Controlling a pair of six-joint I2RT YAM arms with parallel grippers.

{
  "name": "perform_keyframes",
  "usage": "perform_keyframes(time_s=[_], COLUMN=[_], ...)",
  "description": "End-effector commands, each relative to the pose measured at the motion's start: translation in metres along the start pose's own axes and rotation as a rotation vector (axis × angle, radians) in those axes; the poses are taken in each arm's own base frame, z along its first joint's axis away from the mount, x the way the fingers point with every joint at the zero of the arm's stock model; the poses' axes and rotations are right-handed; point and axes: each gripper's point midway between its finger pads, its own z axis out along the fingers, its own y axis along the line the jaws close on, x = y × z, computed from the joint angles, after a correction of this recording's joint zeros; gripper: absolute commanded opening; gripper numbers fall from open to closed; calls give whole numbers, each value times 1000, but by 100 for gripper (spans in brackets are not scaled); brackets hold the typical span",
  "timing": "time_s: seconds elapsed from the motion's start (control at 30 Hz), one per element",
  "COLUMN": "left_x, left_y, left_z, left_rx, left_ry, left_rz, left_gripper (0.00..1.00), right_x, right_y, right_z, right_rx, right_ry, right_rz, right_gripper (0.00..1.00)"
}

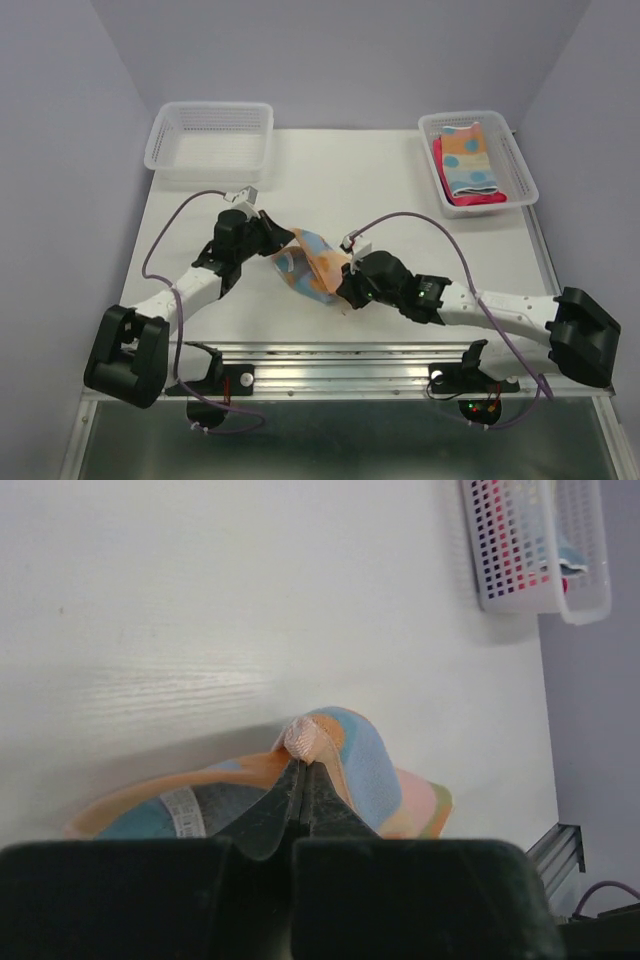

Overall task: Fold and stack the towels
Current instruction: Flatten out the crumpled towel

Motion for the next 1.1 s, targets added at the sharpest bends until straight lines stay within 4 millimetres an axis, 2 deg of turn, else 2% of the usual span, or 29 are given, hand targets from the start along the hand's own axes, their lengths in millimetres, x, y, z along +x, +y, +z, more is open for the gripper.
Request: perform_keyframes(time_s=[0.0, 0.17, 0.2, 0.23, 0.3, 0.33, 0.37, 0.4, 0.47, 0.5, 0.57, 0.63, 0.67, 0.77, 0.8, 0.93, 1.07], left_x=[-29, -61, -74, -81, -102, -111, -118, -131, -146, -158, -169, -177, -181, -180, -181, -171, -159], left_y=[-30, -66, -77, -86, -106, -117, -120, -134, -150, -162, -180, -201, -210, -230, -238, -260, -278], left_z=[-12, -32, -38, -45, -58, -68, -74, -85, -109, -123, -151, -180, -193, -221, -231, -269, -306], left_rx=[89, 171, 191, 203, 233, 256, 248, 271, 294, 310, 353, 411, 432, 505, 533, 651, 761], left_ry=[-117, -216, -250, -271, -327, -358, -383, -422, -482, -529, -591, -646, -663, -686, -694, -703, -708], left_rz=[60, 86, 96, 103, 120, 133, 136, 147, 172, 182, 204, 226, 235, 272, 280, 292, 317], left_gripper=[0, 0, 0, 0, 0, 0, 0, 0, 0, 0, 0, 0, 0, 0, 0, 0, 0], right_x=[-88, -149, -159, -181, -203, -220, -229, -238, -260, -265, -285, -293, -303, -311, -311, -316, -314], right_y=[17, 17, 12, 16, 12, 14, 15, 14, 17, 17, 25, 37, 49, 65, 81, 114, 136], right_z=[-25, -68, -75, -89, -109, -122, -130, -138, -157, -162, -179, -189, -202, -224, -233, -276, -303], right_rx=[-7, 46, 79, 82, 123, 122, 127, 140, 144, 153, 127, 75, 21, -69, -157, -357, -494], right_ry=[-222, -366, -393, -444, -506, -549, -574, -605, -660, -669, -709, -719, -736, -757, -761, -796, -787], right_rz=[-16, -52, -66, -69, -72, -72, -80, -93, -100, -110, -124, -155, -173, -186, -217, -255, -291], right_gripper=[1, 1, 1, 1, 1, 1, 1, 1, 1, 1, 1, 1, 1, 1, 1, 1, 1])
